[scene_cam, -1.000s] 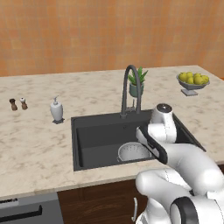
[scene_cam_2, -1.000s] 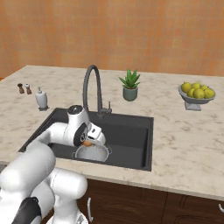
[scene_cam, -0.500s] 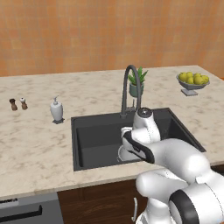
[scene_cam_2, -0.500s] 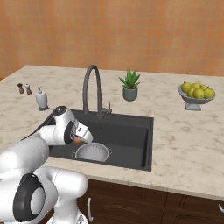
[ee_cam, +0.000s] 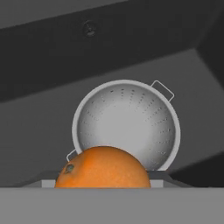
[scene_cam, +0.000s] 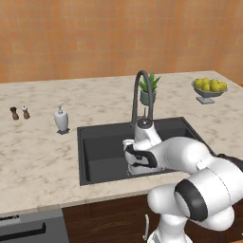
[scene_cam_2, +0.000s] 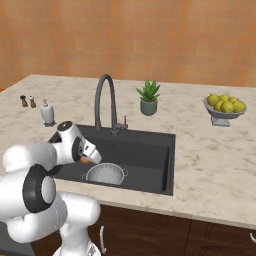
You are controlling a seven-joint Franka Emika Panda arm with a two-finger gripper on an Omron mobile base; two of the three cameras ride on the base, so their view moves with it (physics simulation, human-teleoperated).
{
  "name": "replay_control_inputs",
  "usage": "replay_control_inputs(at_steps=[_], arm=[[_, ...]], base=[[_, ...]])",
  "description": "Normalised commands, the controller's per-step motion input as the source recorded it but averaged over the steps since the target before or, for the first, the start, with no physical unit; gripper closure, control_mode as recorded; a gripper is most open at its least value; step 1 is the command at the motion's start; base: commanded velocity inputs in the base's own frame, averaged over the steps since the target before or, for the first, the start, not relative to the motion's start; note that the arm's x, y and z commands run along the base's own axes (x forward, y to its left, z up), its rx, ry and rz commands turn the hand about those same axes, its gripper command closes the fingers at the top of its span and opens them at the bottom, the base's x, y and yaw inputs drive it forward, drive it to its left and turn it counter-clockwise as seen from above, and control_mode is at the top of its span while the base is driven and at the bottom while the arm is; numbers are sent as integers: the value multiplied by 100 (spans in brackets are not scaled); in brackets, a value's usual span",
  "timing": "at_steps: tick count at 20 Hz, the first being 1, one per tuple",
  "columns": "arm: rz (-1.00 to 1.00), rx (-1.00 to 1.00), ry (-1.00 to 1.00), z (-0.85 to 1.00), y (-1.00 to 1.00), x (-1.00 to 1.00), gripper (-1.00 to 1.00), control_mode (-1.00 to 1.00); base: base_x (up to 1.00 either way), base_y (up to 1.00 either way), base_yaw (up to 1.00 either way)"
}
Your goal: Put the colander in the sink, put the tangerine in the colander, and turn on the sink faucet and pour water over the colander.
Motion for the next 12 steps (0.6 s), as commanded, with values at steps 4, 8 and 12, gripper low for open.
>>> replay_control_inputs(at_steps=[4, 8, 12], arm=[[0, 0, 14, -19, 0, 29, 100, -100], [0, -3, 14, -26, 0, 3, 100, -100], [0, -8, 1, -32, 0, -3, 100, -100]], base=[[0, 0, 0], [0, 0, 0], [0, 0, 0]])
